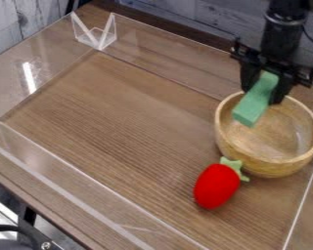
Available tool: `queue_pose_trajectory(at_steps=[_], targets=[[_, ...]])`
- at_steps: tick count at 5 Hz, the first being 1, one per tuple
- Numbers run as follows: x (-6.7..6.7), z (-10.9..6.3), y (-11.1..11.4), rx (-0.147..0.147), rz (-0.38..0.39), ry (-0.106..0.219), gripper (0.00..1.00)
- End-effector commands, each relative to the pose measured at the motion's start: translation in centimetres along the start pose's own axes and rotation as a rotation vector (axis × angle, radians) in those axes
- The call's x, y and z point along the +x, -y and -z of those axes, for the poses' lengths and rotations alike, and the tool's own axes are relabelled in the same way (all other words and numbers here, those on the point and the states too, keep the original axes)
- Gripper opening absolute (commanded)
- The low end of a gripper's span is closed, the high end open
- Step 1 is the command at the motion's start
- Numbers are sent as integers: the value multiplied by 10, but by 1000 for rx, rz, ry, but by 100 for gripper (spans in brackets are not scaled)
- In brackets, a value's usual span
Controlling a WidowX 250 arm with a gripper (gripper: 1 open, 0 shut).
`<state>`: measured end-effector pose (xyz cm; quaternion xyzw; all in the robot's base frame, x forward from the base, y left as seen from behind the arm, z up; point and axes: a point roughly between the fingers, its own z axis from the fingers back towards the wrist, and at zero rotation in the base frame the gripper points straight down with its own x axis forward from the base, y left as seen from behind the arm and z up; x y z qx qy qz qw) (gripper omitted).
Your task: Remove the green block from the brown bowl and put it on the table
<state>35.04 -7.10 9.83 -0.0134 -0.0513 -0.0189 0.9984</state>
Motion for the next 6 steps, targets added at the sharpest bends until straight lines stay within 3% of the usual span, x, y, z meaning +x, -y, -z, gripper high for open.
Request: queue_pose_trajectory(at_steps=[1, 2, 3, 5, 6], targets=[[-4, -29, -33, 4, -66, 89, 0], [-16, -36, -68, 16, -124, 85, 0], [-21, -41, -72, 23, -147, 79, 0], [-4, -41, -62, 14, -17, 52, 0], [0, -31, -68, 19, -41, 37, 0]])
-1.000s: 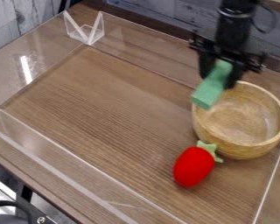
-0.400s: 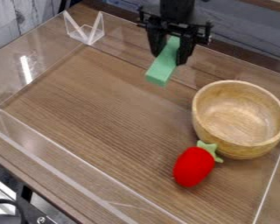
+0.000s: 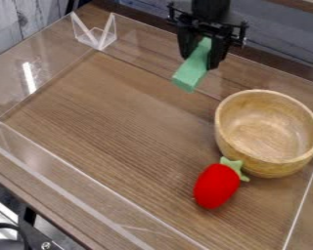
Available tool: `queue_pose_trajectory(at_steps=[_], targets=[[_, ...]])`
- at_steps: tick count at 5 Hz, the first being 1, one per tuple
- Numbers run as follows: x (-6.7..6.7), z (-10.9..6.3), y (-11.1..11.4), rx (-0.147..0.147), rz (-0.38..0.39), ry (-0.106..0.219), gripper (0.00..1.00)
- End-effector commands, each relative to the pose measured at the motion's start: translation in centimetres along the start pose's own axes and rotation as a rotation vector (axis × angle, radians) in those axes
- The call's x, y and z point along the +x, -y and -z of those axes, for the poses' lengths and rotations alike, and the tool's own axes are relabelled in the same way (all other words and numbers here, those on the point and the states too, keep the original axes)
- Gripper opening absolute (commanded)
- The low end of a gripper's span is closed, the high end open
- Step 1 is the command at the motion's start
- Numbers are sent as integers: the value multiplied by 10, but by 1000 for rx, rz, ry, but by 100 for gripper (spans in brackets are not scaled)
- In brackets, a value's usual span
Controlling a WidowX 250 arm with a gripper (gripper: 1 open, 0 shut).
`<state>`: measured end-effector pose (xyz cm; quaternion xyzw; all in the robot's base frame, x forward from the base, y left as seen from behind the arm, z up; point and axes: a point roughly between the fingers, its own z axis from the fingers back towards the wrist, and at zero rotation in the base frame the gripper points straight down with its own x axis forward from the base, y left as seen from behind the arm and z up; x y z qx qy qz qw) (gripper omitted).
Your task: Remove the green block from the brown bowl and put it on the table
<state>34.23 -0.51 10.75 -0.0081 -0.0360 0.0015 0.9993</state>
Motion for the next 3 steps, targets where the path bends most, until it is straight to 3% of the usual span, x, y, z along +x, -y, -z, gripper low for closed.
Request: queue_pose_trajectory(at_steps=[1, 3], targets=[[11, -9, -11, 11, -30, 54, 0], [17, -2, -15, 15, -10, 33, 0]])
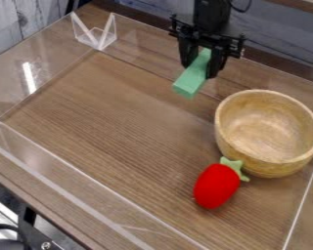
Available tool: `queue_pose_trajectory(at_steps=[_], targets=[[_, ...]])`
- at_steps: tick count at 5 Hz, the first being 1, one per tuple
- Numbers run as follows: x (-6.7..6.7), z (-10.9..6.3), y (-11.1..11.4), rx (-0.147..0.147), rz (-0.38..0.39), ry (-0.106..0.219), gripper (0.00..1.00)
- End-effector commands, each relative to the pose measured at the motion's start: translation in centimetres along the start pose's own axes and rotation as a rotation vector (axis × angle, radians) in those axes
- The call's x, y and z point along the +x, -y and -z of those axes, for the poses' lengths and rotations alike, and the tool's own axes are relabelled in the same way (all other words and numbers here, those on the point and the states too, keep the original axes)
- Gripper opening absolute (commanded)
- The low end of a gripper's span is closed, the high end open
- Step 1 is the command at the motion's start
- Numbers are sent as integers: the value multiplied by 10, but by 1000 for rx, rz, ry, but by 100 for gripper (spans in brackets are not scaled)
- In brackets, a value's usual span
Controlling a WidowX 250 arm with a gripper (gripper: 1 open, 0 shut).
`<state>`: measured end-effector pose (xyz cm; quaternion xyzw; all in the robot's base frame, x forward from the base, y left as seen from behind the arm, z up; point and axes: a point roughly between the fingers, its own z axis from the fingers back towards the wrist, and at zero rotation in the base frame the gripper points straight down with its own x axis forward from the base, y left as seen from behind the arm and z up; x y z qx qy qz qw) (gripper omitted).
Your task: Remove the green block from the brown bowl and put it on the table
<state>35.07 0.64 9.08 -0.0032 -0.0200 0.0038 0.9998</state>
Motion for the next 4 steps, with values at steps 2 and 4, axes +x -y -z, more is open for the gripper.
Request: queue_pose_trajectory(at_steps=[2, 4], targets=[[12, -16, 0, 7, 26, 47, 0], [11, -16, 0, 8, 51, 32, 0]])
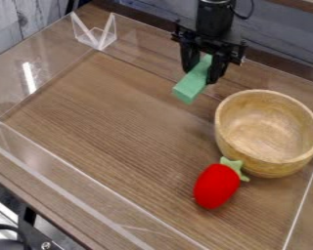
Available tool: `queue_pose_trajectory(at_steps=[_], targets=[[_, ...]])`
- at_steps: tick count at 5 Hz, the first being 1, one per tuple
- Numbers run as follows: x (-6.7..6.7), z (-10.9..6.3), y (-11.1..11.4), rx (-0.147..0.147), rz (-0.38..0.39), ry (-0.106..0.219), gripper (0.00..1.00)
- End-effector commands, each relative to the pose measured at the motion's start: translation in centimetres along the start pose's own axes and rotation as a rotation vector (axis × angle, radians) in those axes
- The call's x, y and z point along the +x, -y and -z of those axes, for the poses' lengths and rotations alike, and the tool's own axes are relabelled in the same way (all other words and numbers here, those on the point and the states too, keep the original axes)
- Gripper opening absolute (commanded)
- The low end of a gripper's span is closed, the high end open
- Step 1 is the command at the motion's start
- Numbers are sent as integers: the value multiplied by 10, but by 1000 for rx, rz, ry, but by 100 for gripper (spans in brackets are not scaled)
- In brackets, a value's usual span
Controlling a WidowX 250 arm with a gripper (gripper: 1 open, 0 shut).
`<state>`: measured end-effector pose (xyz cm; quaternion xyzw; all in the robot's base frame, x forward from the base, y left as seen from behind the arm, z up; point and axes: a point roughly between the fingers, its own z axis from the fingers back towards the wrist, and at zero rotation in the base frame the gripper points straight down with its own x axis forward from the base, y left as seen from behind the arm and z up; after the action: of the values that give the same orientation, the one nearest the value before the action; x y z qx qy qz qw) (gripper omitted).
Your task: Remove the green block from the brown bowl and put it on the table
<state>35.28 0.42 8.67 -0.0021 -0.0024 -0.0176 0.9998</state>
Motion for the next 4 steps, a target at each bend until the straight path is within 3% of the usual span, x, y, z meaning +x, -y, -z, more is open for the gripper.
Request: queue_pose_trajectory(at_steps=[1, 2, 4], targets=[[7, -23, -10, 10, 13, 61, 0], [6, -17, -22, 6, -29, 55, 100], [-6, -5, -29, 1, 5, -1, 100]])
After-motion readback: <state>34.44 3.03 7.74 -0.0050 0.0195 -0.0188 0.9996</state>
